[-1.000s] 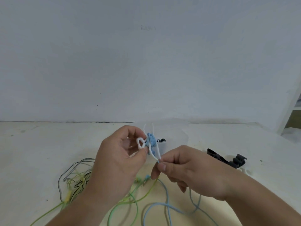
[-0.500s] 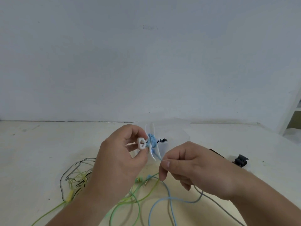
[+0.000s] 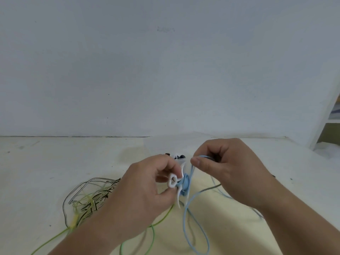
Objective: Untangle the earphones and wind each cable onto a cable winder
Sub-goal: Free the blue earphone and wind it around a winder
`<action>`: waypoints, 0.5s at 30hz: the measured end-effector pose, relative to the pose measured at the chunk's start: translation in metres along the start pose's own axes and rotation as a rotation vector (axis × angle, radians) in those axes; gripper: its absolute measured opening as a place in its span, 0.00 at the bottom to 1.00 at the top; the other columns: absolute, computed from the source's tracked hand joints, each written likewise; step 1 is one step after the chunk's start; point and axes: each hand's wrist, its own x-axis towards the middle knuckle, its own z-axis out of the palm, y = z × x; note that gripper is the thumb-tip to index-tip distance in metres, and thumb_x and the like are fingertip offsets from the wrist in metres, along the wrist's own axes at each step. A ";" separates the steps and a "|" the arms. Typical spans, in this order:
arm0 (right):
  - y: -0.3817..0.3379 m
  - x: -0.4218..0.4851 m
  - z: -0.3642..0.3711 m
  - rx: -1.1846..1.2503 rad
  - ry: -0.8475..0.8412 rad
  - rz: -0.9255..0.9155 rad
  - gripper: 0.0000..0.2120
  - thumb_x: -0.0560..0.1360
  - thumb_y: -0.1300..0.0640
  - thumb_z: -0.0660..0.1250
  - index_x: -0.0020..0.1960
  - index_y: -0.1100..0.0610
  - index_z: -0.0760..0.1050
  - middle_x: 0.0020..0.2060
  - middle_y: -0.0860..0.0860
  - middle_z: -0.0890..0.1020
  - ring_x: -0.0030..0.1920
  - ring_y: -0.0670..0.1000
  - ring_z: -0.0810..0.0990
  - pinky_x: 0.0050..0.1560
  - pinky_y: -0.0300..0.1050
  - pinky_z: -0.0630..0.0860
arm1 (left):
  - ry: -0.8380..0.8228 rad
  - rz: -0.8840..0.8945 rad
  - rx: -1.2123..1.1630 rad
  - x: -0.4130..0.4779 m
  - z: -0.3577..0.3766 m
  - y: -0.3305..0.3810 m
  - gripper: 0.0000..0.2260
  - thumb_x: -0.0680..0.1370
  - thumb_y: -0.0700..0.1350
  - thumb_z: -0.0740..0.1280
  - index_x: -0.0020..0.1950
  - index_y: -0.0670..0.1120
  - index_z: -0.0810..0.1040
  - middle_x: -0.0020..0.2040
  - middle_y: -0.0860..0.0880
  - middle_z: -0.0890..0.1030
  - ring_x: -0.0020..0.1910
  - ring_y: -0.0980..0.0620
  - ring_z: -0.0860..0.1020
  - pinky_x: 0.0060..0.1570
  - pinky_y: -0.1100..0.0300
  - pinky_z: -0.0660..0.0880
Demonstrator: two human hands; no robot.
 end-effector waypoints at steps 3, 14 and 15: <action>0.000 0.001 -0.001 0.010 0.029 0.016 0.12 0.75 0.56 0.72 0.34 0.50 0.78 0.23 0.42 0.70 0.24 0.43 0.66 0.27 0.29 0.62 | -0.023 -0.015 -0.173 0.002 0.000 -0.003 0.11 0.69 0.34 0.70 0.43 0.50 0.80 0.41 0.51 0.84 0.44 0.53 0.84 0.47 0.66 0.77; 0.000 -0.003 0.011 0.001 -0.294 0.106 0.23 0.83 0.53 0.59 0.31 0.43 0.77 0.28 0.49 0.72 0.26 0.41 0.67 0.30 0.32 0.64 | 0.131 -0.099 -0.503 0.004 -0.001 0.002 0.09 0.67 0.37 0.70 0.43 0.48 0.81 0.42 0.41 0.86 0.42 0.32 0.82 0.48 0.43 0.77; 0.000 -0.003 0.013 0.018 -0.321 0.109 0.20 0.84 0.54 0.59 0.35 0.46 0.78 0.29 0.49 0.72 0.27 0.42 0.68 0.31 0.31 0.65 | 0.162 -0.109 -0.491 0.004 -0.002 0.002 0.10 0.67 0.37 0.71 0.44 0.49 0.80 0.41 0.41 0.86 0.40 0.28 0.80 0.45 0.42 0.75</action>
